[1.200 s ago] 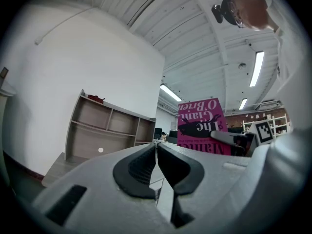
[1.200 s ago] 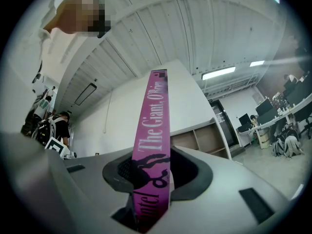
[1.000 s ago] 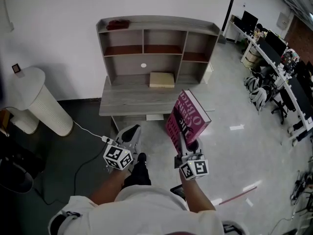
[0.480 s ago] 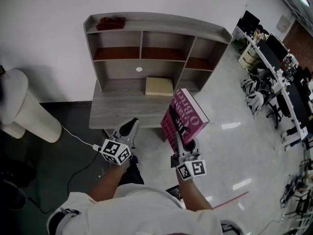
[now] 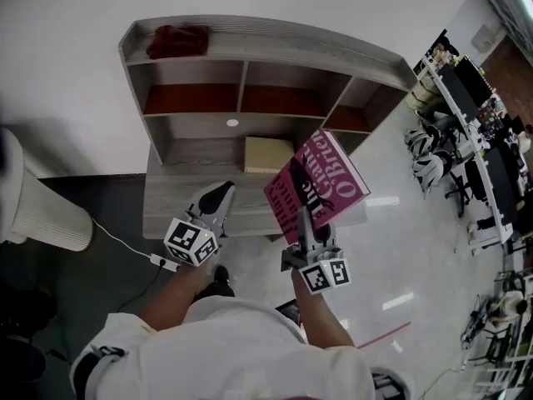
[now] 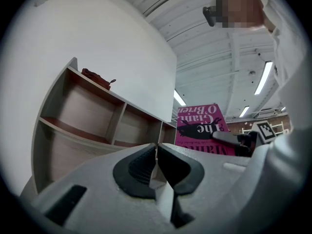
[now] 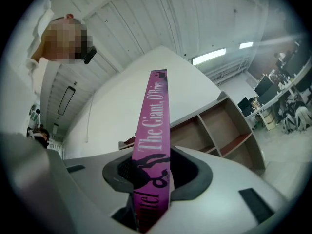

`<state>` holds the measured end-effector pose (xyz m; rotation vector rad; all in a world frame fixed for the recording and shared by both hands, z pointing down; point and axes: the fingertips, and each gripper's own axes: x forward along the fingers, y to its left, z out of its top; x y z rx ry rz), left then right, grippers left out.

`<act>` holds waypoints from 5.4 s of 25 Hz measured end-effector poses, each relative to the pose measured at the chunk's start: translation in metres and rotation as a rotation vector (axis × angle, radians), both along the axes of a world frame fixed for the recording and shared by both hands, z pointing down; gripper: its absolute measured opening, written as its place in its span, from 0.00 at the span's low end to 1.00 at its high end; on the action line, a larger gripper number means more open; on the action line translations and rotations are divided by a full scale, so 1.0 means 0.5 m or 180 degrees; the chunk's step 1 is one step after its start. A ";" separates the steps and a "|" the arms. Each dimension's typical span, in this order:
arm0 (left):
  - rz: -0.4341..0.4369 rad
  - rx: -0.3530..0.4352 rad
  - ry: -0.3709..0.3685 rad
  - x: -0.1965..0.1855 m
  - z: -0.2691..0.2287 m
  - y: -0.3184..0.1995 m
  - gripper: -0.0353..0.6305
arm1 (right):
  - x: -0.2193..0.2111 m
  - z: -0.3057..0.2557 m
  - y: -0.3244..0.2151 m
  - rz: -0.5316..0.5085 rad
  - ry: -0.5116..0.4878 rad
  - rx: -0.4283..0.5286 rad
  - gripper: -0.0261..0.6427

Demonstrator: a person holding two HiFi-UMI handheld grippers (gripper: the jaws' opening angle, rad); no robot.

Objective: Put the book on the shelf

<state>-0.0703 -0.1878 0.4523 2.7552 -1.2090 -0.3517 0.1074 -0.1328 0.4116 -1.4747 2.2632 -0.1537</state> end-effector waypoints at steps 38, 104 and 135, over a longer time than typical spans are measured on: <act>-0.0030 0.0012 -0.0029 -0.001 -0.019 -0.223 0.09 | 0.050 0.114 -0.435 0.0180 -0.3288 -0.0821 0.26; -0.0359 -0.0254 -0.0138 0.061 0.028 -0.228 0.09 | -0.084 0.191 -0.636 -0.0991 -0.3071 -0.2199 0.29; -0.0276 -0.0387 -0.0148 0.070 0.058 -0.212 0.09 | -0.033 0.199 -0.605 -0.0898 -0.3001 -0.1997 0.24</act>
